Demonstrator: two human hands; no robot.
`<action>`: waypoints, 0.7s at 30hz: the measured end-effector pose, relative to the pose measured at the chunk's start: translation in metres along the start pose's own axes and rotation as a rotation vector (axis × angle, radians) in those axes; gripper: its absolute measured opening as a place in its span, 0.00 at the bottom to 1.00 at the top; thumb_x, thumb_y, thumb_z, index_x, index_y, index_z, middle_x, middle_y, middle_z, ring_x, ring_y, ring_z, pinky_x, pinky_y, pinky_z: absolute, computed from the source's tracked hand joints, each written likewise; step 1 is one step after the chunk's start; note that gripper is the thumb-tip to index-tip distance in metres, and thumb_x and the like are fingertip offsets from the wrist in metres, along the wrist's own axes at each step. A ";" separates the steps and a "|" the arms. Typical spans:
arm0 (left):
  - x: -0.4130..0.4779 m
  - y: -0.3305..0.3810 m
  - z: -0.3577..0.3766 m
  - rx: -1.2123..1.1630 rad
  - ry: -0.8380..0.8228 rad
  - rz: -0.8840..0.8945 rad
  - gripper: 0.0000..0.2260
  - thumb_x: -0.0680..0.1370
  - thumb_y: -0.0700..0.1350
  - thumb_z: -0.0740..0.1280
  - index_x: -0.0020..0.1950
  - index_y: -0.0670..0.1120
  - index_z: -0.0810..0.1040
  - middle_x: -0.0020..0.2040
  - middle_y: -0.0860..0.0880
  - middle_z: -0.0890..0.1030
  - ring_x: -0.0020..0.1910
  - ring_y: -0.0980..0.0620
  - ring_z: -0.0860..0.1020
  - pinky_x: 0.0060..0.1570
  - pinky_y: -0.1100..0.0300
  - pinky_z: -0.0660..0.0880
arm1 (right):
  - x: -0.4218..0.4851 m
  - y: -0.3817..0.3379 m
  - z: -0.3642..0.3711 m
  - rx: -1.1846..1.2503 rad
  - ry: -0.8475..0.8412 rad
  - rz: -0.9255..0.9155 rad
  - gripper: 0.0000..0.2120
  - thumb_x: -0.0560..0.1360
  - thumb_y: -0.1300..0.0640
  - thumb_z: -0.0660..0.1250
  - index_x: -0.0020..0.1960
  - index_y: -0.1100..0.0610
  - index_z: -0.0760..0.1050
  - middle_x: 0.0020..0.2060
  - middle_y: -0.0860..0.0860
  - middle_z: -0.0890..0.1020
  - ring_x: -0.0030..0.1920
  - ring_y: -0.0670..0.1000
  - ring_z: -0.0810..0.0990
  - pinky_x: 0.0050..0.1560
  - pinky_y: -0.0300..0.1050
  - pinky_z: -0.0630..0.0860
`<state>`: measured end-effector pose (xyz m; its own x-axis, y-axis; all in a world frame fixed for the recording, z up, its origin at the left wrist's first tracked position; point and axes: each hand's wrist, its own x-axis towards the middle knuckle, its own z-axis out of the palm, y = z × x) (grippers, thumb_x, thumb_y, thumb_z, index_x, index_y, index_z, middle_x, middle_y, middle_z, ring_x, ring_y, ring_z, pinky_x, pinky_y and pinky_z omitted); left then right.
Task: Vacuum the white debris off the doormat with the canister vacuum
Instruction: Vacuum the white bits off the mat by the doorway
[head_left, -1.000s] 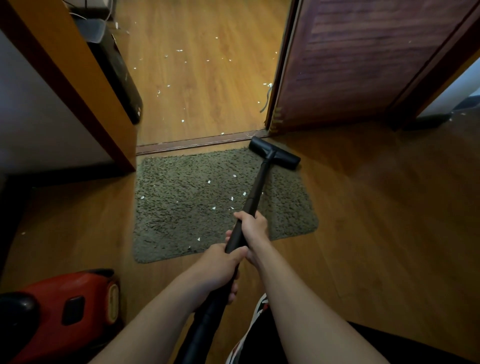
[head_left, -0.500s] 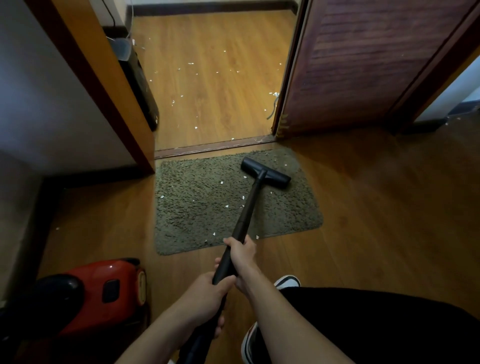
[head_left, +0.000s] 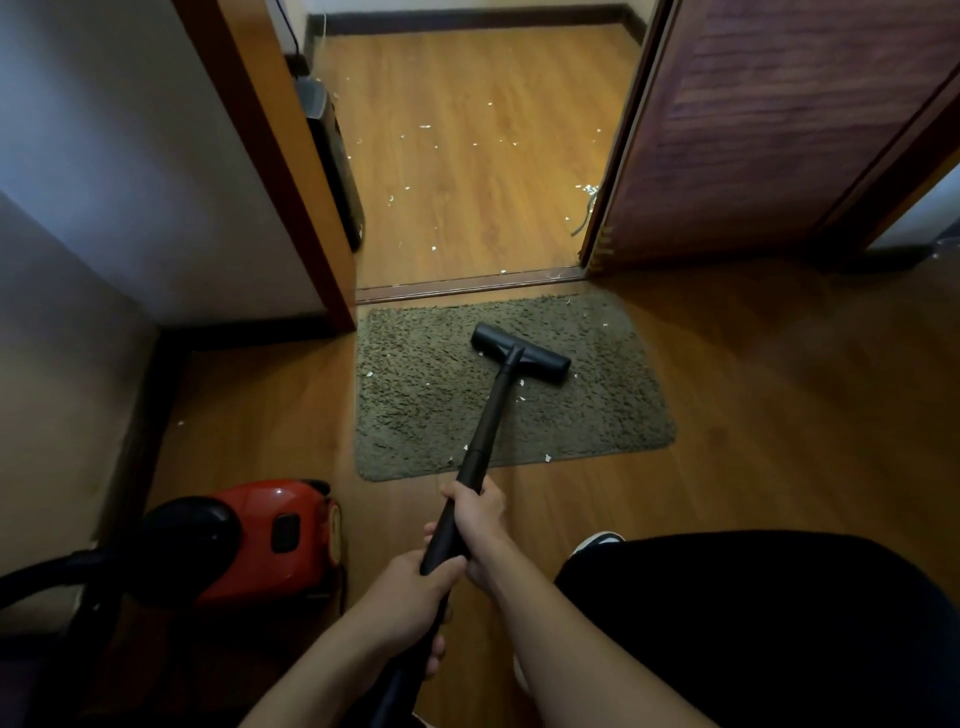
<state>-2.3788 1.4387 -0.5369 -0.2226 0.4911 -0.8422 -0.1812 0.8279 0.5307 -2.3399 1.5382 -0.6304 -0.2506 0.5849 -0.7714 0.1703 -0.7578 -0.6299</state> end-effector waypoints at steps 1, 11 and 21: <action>0.002 0.005 0.000 -0.005 -0.005 -0.001 0.07 0.84 0.50 0.60 0.57 0.47 0.72 0.36 0.44 0.72 0.21 0.53 0.72 0.22 0.62 0.71 | 0.004 -0.003 -0.001 0.003 0.006 -0.005 0.14 0.79 0.62 0.67 0.64 0.59 0.71 0.39 0.62 0.81 0.24 0.54 0.81 0.24 0.44 0.77; 0.048 0.073 0.022 0.044 -0.056 0.078 0.07 0.84 0.50 0.60 0.57 0.47 0.73 0.35 0.45 0.72 0.20 0.53 0.71 0.21 0.63 0.70 | 0.062 -0.064 -0.029 0.079 0.103 -0.089 0.07 0.78 0.63 0.67 0.55 0.59 0.72 0.39 0.62 0.79 0.22 0.55 0.80 0.26 0.47 0.78; 0.110 0.131 0.049 0.061 -0.059 0.074 0.09 0.84 0.50 0.62 0.53 0.44 0.72 0.35 0.45 0.72 0.21 0.53 0.71 0.21 0.63 0.69 | 0.127 -0.113 -0.059 0.157 0.120 -0.085 0.11 0.78 0.62 0.67 0.60 0.60 0.72 0.37 0.61 0.79 0.23 0.55 0.80 0.26 0.48 0.79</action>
<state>-2.3802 1.6145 -0.5649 -0.1759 0.5655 -0.8058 -0.1069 0.8027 0.5867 -2.3345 1.7153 -0.6621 -0.1407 0.6720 -0.7271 0.0004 -0.7344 -0.6788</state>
